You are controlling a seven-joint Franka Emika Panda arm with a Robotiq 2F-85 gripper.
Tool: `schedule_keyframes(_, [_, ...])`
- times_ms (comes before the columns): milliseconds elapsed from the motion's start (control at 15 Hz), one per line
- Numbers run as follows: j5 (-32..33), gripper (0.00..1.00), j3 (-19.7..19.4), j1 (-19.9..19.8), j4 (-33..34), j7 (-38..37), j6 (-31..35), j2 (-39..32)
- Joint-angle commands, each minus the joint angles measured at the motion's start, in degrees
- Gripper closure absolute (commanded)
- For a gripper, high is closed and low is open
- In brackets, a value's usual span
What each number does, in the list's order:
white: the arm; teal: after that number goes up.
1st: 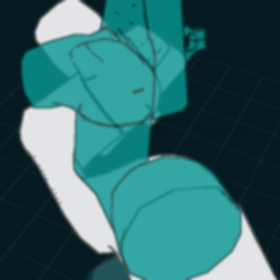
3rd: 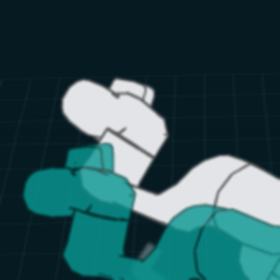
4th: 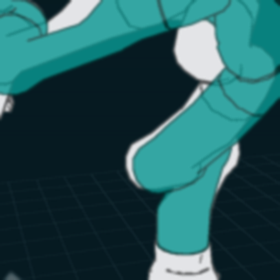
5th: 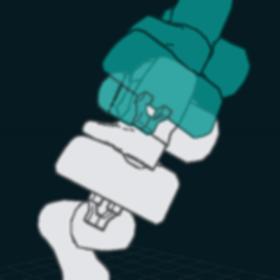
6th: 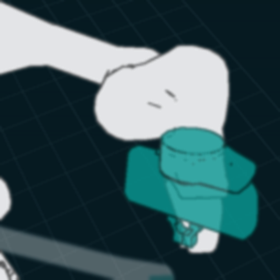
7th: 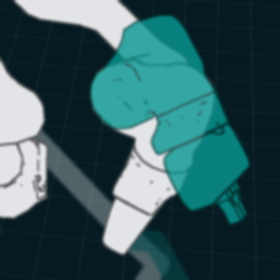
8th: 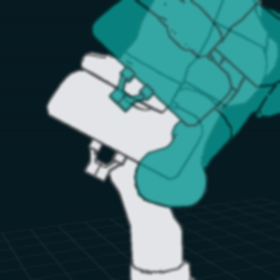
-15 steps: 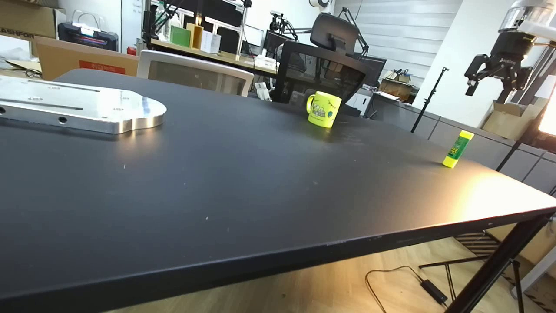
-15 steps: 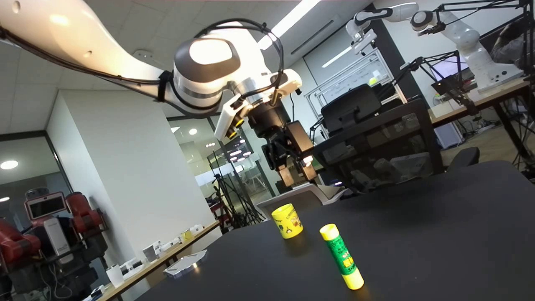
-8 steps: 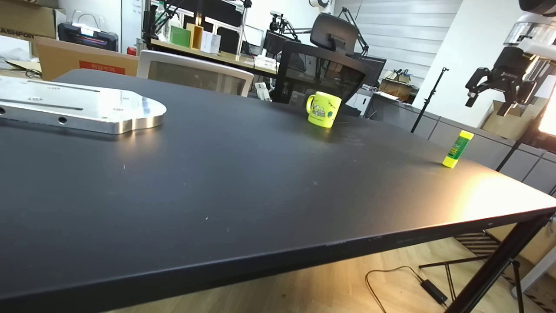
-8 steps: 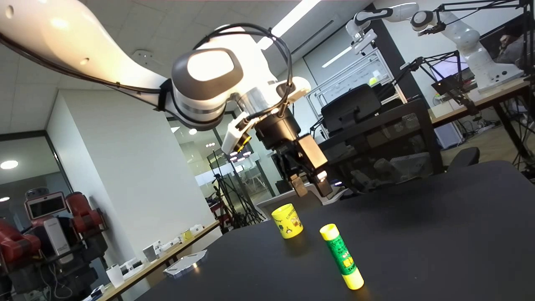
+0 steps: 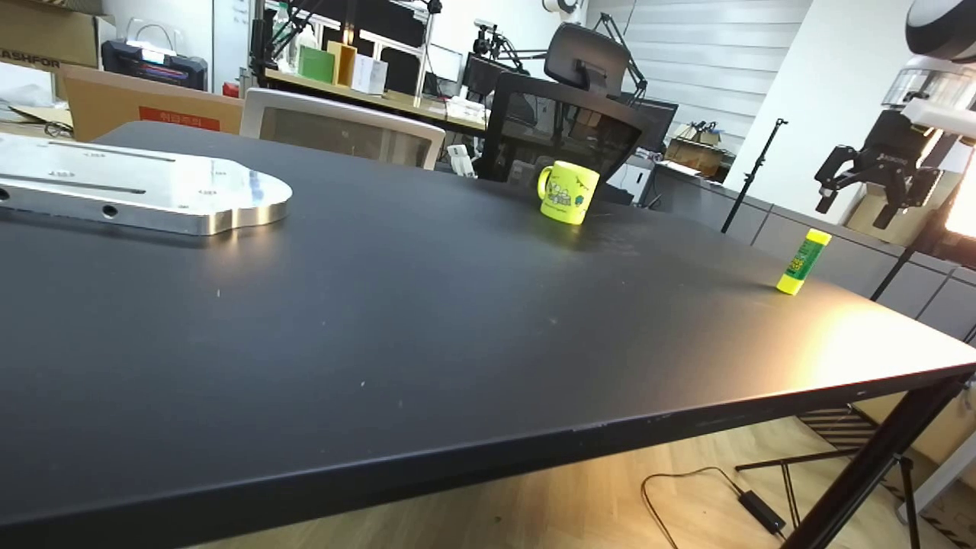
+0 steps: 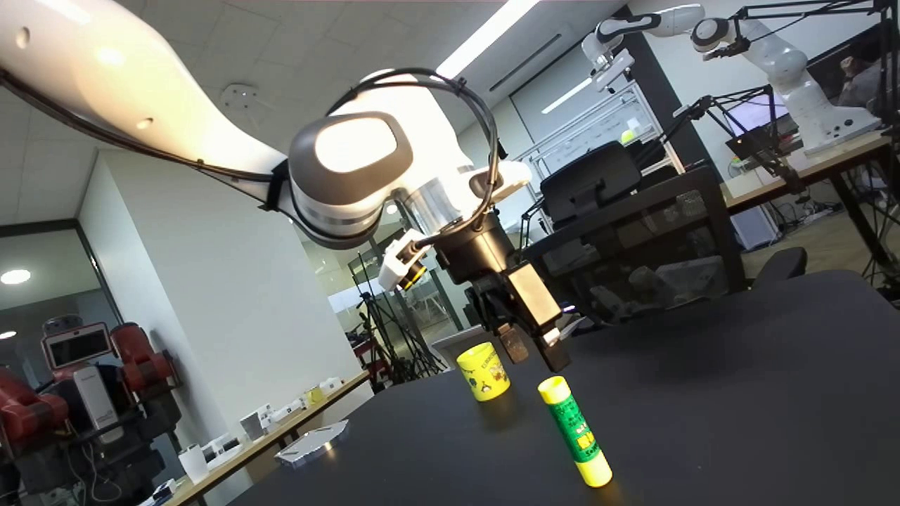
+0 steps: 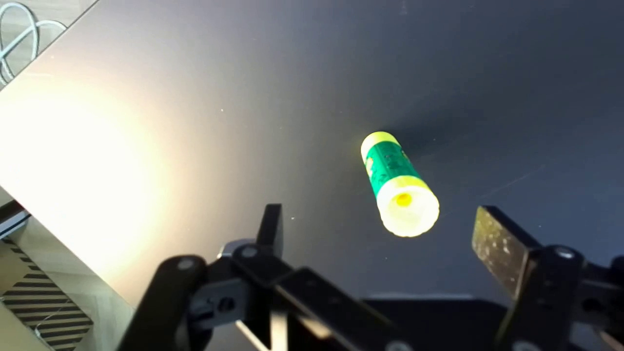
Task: Put the yellow object in the yellow mug cup
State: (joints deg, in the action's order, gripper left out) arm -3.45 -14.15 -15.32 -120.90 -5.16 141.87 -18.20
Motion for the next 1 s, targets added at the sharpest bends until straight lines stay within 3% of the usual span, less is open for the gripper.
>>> schedule_keyframes(0, [0.0, 0.0, -0.1, 0.1, 0.1, -0.1, -0.2, 0.0])
schedule_keyframes(400, [-1.4, 0.0, 0.4, -0.2, 0.1, -0.2, 1.1, -0.3])
schedule_keyframes(933, [-12.2, 0.0, 2.9, -1.6, 0.2, 1.4, 5.0, -2.4])
